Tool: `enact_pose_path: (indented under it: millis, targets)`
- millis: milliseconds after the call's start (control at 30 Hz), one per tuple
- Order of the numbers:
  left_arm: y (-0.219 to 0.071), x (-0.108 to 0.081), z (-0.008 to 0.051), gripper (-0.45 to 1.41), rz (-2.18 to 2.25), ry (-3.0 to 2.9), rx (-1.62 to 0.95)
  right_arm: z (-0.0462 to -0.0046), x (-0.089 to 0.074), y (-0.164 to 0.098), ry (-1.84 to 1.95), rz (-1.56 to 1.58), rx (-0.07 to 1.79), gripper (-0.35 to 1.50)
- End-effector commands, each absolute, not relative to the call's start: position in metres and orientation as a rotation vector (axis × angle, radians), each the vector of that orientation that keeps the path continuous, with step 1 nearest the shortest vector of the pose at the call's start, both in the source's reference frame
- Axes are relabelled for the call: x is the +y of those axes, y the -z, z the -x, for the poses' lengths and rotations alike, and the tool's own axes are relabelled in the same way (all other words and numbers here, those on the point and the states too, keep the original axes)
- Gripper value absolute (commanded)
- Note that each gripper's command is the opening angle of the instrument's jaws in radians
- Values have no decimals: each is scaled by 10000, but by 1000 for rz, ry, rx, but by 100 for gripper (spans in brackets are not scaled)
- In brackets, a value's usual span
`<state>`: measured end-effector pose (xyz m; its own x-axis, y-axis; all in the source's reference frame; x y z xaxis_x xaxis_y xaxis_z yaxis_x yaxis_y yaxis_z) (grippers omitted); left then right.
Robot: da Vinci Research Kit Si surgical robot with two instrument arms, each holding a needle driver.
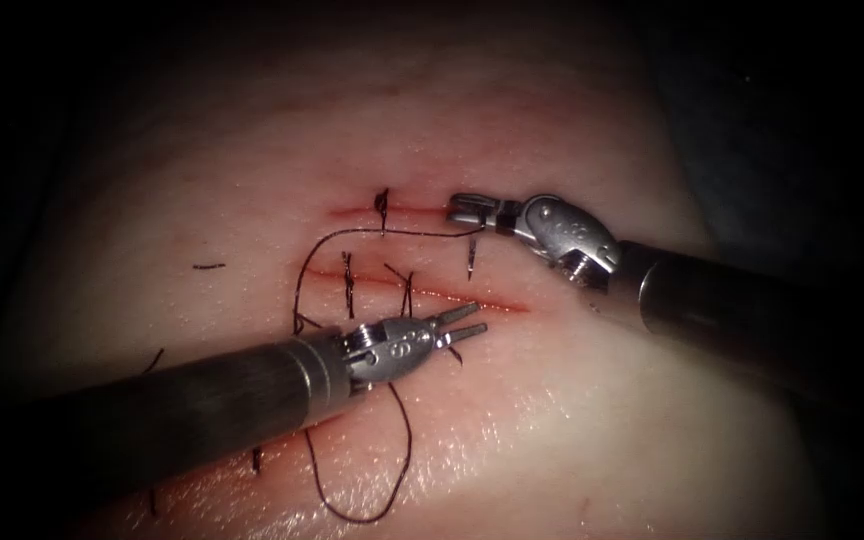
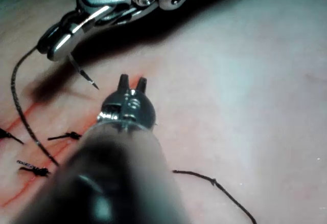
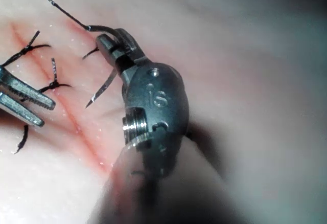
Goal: Wound Closure
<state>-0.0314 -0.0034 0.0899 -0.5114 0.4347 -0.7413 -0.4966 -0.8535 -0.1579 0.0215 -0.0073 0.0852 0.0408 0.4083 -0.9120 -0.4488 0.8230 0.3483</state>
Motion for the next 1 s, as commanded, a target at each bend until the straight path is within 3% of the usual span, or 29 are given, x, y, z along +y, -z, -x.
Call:
enact_pose_path:
  millis: [33,267,367,467,600,867,1000]
  targets:
    - [-908,-36,317,-1,1108,-2359,96,-221,-67,-863,-630,73,1376,-35]
    - [-910,-47,310,0,1028,-2408,86,-224,-78,-878,-578,125,1355,-35]
    - [-911,-48,310,-15,1007,-2427,67,-228,-81,-880,-555,144,1346,-35]
    - [-913,-47,311,-15,981,-2433,86,-228,-81,-880,-531,165,1341,-35]
    - [-919,-44,310,-42,936,-2453,26,-228,-82,-882,-497,197,1334,-35]
    - [-929,-47,314,-11,892,-2457,-22,-232,-98,-893,-455,197,1330,-35]
    - [-935,-43,313,-6,894,-2451,-26,-234,-102,-889,-454,195,1332,-35]
